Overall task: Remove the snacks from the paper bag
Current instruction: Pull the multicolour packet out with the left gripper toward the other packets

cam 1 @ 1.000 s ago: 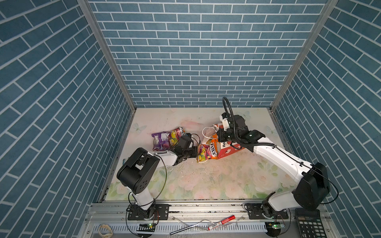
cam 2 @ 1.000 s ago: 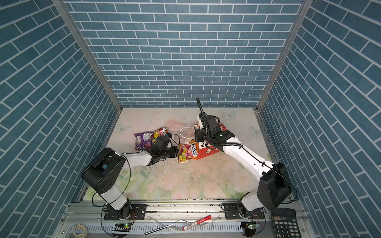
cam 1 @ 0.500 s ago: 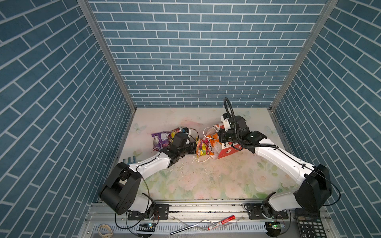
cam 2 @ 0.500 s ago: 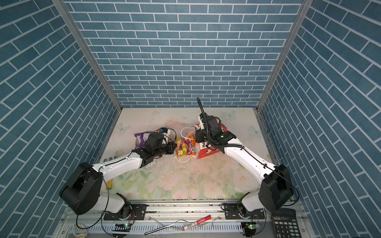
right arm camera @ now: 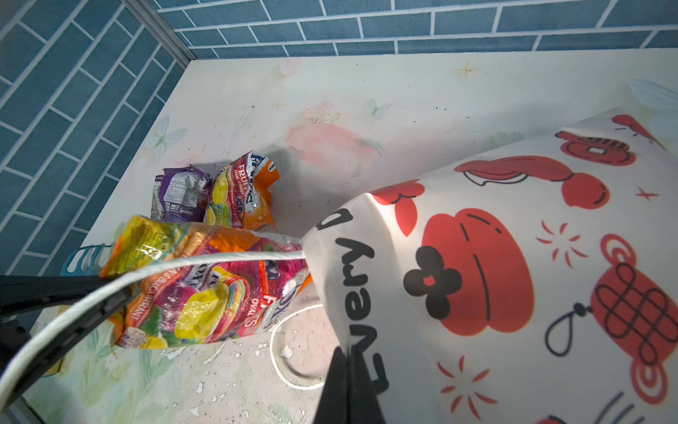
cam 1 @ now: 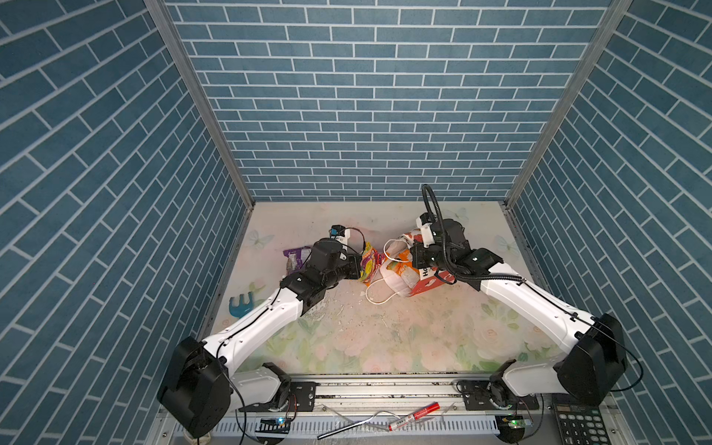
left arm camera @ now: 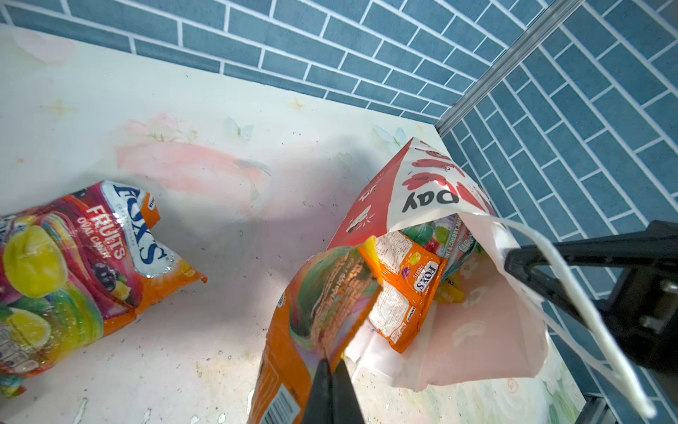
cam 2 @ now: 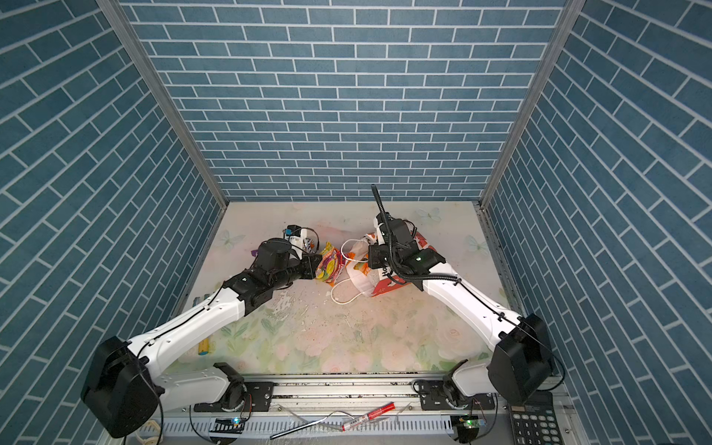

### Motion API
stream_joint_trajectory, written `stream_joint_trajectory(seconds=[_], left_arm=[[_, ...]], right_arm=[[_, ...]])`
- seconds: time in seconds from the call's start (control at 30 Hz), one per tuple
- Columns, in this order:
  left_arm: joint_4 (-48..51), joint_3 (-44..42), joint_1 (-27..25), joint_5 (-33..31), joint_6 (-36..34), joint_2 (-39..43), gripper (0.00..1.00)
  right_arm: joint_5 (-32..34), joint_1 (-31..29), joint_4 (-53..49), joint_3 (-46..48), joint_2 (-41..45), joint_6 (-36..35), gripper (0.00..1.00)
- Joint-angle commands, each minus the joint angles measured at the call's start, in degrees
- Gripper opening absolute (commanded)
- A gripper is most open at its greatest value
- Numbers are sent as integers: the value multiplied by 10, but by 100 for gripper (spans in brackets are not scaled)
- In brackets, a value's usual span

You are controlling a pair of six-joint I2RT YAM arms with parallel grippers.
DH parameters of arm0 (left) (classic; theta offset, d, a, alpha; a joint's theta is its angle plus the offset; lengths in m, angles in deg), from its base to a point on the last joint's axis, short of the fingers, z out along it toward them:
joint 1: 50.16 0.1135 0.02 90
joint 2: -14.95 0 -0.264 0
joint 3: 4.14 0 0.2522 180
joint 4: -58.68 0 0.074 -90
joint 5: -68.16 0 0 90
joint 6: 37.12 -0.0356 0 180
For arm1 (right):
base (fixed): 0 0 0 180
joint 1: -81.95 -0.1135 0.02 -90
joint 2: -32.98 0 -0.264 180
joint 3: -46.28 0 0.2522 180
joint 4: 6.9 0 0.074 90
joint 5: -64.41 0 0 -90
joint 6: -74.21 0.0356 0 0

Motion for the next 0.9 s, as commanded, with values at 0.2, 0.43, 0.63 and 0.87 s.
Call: stream_joint_trajectory(seconds=[0.2,0.43,0.63,0.87], left_arm=[[51,64,0,-138,-68,35,0],[74,92,9,-226,-101,37,0],[68,124,44,-240,-124,16,0],[55,140,128,-204,-123,-10,0]], right_arm=[[16,3,10,-6,29,-13,0],[10,3,0,-28,29,-25,0],[5,4,-8,-42,29,-30,0],[3,6,-8,-47,32,-33,0]])
